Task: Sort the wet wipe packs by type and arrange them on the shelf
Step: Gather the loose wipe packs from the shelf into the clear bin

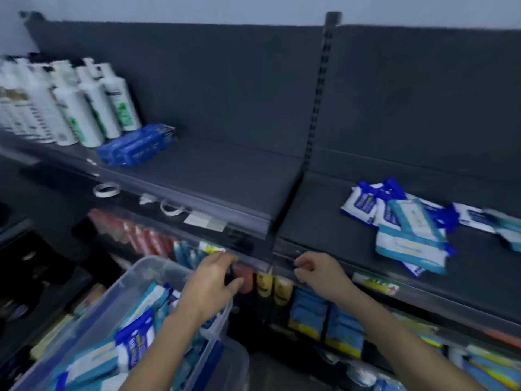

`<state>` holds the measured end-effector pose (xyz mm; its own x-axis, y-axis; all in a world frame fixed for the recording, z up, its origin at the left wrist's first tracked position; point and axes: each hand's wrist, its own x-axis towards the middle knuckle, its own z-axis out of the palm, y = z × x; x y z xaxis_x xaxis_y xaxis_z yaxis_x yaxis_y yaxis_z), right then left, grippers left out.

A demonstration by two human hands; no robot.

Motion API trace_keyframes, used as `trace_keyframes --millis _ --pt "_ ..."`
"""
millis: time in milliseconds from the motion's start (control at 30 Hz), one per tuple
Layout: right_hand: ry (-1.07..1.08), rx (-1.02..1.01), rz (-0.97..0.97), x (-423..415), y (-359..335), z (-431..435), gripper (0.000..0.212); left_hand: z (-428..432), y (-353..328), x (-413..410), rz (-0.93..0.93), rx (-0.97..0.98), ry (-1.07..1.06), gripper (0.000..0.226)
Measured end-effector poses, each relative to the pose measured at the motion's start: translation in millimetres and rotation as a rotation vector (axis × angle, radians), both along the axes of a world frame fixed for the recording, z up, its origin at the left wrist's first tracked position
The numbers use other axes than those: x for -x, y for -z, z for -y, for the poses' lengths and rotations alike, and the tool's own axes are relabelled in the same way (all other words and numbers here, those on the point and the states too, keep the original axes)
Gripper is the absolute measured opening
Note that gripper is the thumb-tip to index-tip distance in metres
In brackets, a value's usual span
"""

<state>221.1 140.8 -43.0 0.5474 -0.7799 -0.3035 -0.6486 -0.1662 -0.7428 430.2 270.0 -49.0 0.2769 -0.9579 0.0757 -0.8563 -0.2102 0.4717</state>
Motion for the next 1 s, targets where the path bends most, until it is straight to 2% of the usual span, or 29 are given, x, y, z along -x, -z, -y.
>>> trace_keyframes --millis 67,233,467,600,700,800,900,933,1000 --pt "0.052 0.031 0.006 32 -9 17 0.020 26 -5 18 -0.003 0.023 0.065 0.043" --pt "0.266 0.022 0.125 103 -23 56 0.007 90 -17 69 -0.087 0.075 0.168 0.037" --pt "0.325 0.234 -0.020 198 -24 133 0.020 177 -19 141 -0.152 0.068 0.224 0.034" --pt "0.382 0.236 -0.051 247 -17 167 0.022 219 -14 184 -0.176 0.067 0.228 0.034" --pt "0.399 0.224 -0.040 268 -13 185 0.027 247 -9 219 -0.296 -0.009 0.219 0.037" --pt "0.378 0.102 -0.004 271 -7 194 0.043 269 -1 247 -0.430 -0.108 0.113 0.053" --pt "0.352 0.023 0.060 265 -2 197 0.046 283 6 262 -0.465 -0.161 -0.015 0.089" --pt "0.342 0.015 0.072 264 -1 199 0.043 286 6 265 -0.470 -0.167 -0.033 0.093" --pt "0.312 0.024 0.066 260 1 200 0.037 290 6 265 -0.442 -0.165 -0.063 0.084"
